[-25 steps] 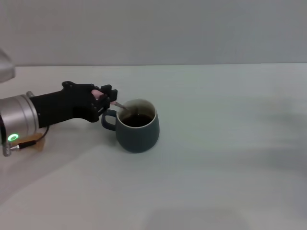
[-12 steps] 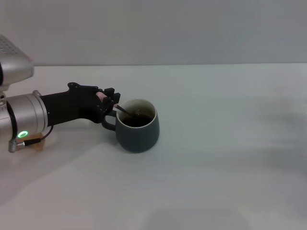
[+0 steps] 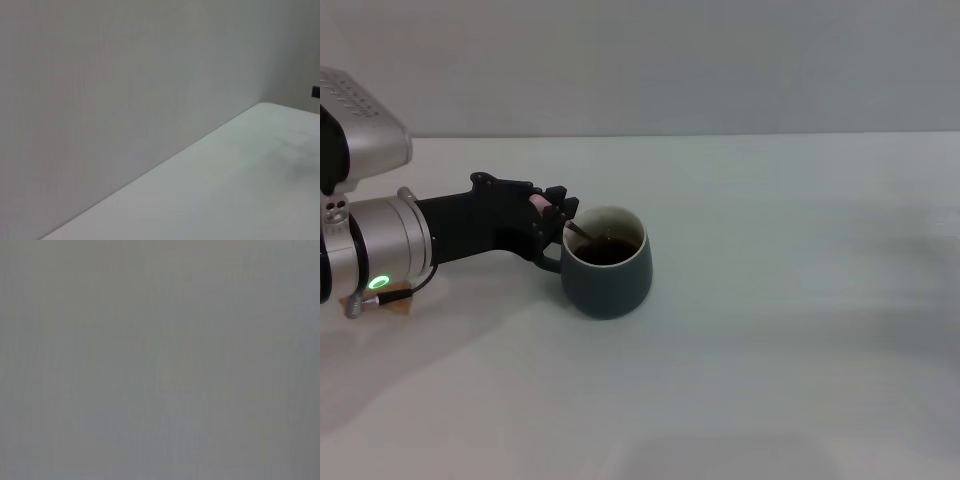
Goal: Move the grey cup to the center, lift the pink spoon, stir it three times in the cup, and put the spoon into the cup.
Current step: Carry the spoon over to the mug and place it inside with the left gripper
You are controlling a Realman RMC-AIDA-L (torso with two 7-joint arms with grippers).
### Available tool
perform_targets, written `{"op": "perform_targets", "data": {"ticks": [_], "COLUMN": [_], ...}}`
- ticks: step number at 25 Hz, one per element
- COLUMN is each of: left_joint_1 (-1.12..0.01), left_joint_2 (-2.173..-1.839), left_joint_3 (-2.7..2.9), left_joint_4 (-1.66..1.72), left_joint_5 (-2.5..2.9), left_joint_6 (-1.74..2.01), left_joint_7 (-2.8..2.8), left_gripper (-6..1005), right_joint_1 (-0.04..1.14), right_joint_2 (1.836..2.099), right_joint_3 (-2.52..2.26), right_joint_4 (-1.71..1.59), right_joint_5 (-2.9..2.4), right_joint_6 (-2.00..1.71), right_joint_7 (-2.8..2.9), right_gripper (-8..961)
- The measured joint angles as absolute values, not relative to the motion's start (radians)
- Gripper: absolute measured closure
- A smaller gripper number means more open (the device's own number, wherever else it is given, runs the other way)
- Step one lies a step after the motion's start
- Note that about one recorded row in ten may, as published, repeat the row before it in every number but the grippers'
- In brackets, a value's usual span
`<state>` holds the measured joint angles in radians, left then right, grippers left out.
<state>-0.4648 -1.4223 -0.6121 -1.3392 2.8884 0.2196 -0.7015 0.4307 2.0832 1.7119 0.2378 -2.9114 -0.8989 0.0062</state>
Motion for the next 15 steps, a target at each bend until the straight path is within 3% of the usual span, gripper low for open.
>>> {"op": "perform_targets", "data": {"ticks": [15], "left_joint_1": [-0.471], "left_joint_2": [-1.432], "left_joint_3": [-0.606], "left_joint_4": [-1.377], "left_joint_5": [2.888], "left_joint_6": [0.113], "left_joint_7": [-0.667], "left_gripper": [855], "right_joint_1": [0.424], "right_joint_2": [2.083], "right_joint_3": [1.712], "right_joint_4": [0.238], "right_joint_5": [-2.917], "right_joint_6": [-0.899], "right_joint_7": [0.006], "right_gripper": [322]}}
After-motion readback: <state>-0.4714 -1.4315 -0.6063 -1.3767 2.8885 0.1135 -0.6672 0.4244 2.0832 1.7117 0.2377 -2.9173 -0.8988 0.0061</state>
